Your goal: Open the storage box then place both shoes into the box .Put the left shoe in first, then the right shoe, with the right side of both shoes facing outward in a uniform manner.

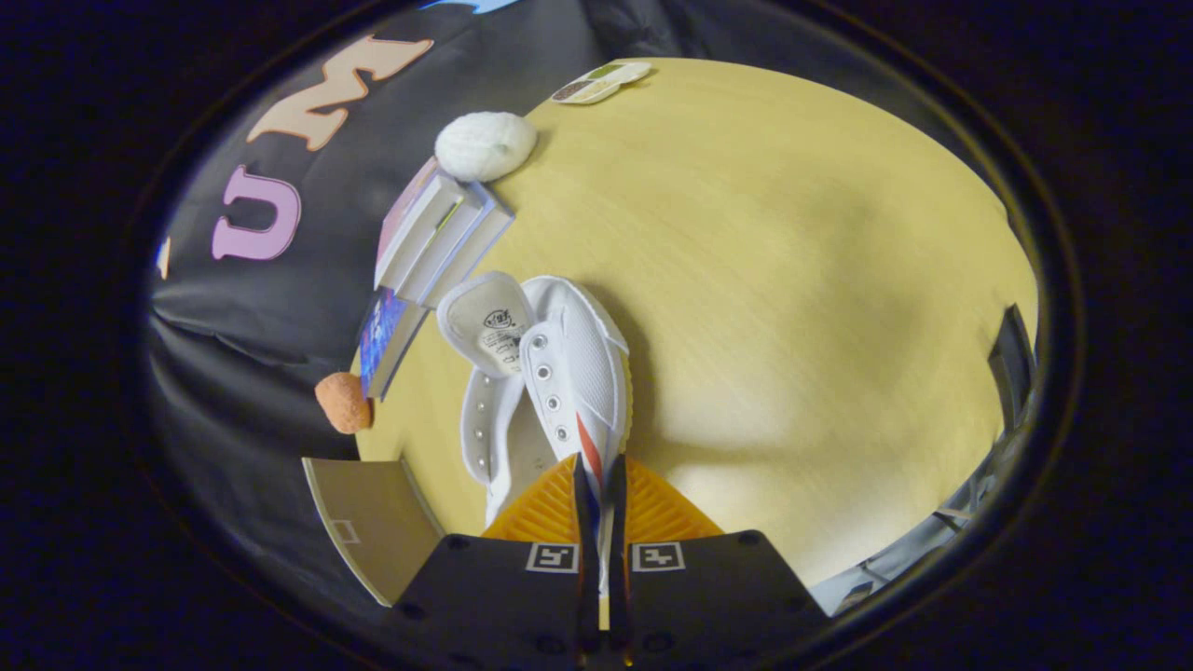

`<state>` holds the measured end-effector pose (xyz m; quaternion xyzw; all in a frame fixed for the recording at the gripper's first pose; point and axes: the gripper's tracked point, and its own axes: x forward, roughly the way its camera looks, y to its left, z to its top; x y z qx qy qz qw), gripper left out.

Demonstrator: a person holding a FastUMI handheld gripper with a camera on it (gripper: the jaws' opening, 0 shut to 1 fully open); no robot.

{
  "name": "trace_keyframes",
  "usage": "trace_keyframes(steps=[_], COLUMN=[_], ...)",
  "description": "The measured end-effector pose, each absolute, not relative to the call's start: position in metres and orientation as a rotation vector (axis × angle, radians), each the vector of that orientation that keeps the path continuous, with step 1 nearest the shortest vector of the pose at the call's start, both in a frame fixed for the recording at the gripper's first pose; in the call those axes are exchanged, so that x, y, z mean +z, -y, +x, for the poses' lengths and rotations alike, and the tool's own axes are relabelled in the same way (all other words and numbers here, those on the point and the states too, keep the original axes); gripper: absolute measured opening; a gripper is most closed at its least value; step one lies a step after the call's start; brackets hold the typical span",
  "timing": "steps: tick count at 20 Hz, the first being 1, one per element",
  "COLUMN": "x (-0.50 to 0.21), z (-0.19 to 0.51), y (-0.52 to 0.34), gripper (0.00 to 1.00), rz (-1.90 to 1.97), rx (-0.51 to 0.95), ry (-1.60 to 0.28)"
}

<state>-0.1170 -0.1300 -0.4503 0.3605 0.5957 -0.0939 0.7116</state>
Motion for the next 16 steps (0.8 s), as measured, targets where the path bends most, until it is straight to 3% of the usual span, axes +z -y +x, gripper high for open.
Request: trace_keyframes(steps=[16], x=[-0.275], z=[-0.057], y=[-0.14], gripper=[0.06], rz=[0.827], rx=[0.444], ry=[-1.292])
